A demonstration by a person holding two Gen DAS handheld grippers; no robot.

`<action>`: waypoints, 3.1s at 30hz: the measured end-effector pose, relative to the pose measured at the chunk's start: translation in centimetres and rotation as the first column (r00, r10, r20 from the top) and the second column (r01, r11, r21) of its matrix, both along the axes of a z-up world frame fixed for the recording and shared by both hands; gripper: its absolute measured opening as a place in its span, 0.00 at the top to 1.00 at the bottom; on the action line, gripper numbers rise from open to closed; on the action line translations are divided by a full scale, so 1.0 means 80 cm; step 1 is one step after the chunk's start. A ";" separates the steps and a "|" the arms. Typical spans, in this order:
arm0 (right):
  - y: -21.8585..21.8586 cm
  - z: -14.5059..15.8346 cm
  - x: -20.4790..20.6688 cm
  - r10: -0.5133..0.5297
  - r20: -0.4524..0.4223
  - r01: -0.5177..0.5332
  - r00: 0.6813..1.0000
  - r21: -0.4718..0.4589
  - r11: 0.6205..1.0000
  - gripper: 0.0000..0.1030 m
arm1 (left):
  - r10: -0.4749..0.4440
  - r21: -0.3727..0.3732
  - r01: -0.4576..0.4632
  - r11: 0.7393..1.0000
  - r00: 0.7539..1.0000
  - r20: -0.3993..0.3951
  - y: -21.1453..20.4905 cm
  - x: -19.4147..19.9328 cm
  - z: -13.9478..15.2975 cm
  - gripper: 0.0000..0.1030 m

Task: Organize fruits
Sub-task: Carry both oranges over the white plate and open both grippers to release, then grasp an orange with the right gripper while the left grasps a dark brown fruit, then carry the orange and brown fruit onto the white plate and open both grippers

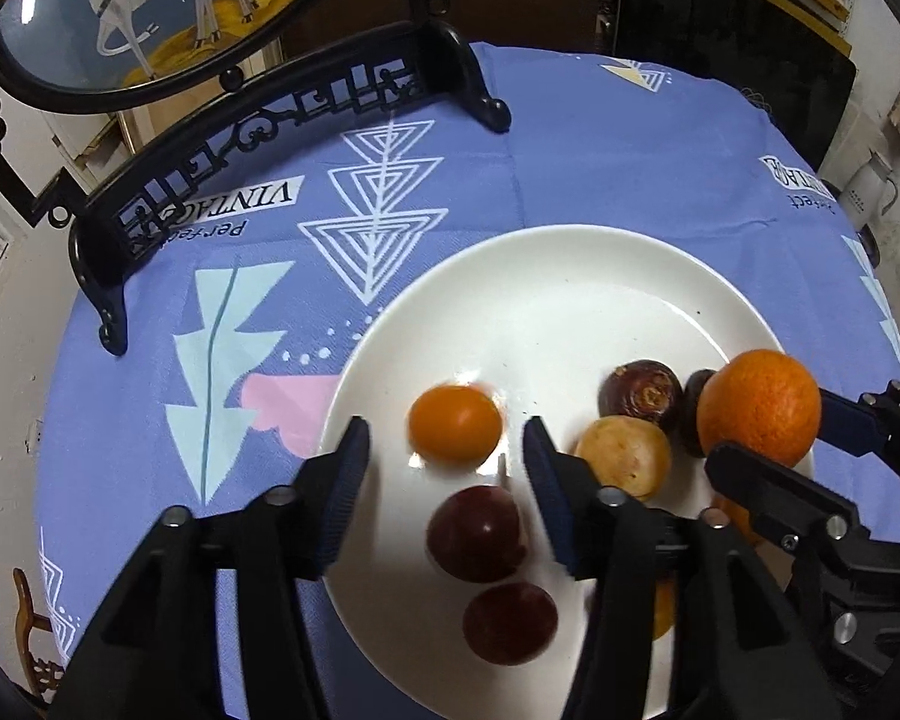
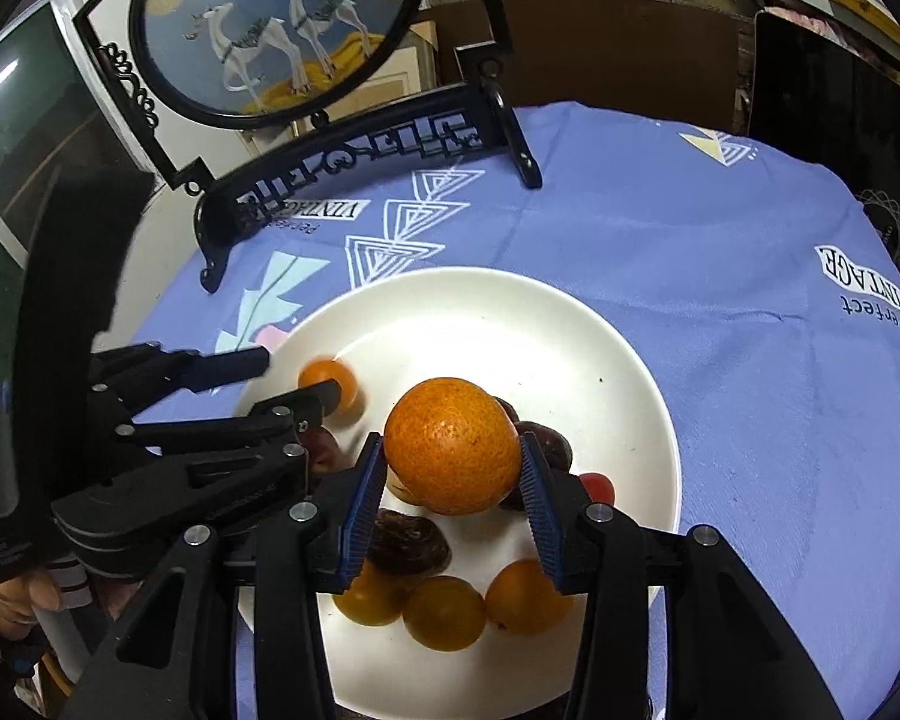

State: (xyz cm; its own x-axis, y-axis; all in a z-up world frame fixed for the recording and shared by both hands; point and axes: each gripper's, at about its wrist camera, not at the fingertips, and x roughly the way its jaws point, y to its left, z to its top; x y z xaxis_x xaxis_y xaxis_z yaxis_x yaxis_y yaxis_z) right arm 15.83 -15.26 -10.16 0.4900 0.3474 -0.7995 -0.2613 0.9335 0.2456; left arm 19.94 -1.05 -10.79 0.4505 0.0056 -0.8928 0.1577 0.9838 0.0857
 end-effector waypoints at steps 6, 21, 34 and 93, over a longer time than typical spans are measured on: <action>-0.013 0.019 -0.016 -0.021 0.054 0.020 0.998 0.024 0.999 0.44 | 0.008 -0.002 -0.008 1.000 1.000 0.010 0.006 -0.005 0.005 0.40; -0.049 0.029 -0.126 -0.010 0.043 0.008 0.999 0.055 0.998 0.38 | -0.021 -0.038 0.024 0.999 0.998 0.065 0.026 -0.091 0.038 0.33; -0.004 -0.071 -0.189 0.073 -0.101 -0.082 0.992 -0.092 0.992 0.37 | 0.003 -0.085 -0.004 0.996 1.000 -0.014 0.049 -0.189 0.006 0.31; -0.020 -0.018 -0.235 0.090 -0.045 -0.089 0.995 0.020 0.996 0.58 | -0.017 -0.106 0.020 0.994 0.999 0.032 0.005 -0.231 0.017 0.61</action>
State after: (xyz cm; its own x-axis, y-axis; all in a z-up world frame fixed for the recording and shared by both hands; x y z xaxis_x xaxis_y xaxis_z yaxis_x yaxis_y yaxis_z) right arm -2.93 -16.82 -11.59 0.4194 0.4022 -0.8138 -0.3313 0.9025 0.2753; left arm 1.43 -0.68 -9.43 0.4770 -0.0967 -0.8736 0.1746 0.9845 -0.0136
